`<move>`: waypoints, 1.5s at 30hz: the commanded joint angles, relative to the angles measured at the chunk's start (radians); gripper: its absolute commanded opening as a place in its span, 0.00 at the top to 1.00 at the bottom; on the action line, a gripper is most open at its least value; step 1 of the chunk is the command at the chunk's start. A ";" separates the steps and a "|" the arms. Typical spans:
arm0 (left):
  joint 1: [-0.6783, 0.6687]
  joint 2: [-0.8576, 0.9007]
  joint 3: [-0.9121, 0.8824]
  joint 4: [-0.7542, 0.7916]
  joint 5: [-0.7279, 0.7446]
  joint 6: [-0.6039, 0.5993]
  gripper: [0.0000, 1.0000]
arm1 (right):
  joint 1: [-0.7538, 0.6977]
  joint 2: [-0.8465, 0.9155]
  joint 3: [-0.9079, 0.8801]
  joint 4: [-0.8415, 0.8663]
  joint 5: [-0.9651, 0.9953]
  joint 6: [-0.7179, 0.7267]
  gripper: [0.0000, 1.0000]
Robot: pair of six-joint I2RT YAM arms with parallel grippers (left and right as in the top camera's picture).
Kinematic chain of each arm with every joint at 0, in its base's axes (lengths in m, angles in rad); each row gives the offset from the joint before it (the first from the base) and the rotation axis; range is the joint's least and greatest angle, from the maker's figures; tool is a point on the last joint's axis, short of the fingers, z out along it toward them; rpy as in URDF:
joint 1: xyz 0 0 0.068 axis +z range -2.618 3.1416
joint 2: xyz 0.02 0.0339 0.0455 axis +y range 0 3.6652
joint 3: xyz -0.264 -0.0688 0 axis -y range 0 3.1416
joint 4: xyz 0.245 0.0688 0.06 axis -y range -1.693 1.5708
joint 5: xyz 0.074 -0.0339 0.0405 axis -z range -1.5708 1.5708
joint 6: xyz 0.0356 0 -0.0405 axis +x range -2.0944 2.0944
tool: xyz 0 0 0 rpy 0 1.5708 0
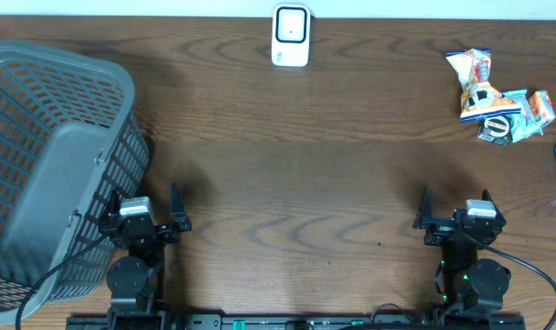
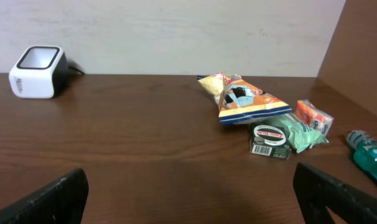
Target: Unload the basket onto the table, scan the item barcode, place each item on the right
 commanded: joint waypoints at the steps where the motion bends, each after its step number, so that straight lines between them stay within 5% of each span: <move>1: 0.008 -0.007 -0.034 -0.014 0.005 -0.005 0.02 | 0.004 -0.005 -0.009 0.001 -0.006 -0.012 0.01; 45: 0.008 -0.007 -0.034 -0.014 0.005 -0.005 0.02 | 0.114 -0.005 -0.009 0.000 -0.006 -0.012 0.01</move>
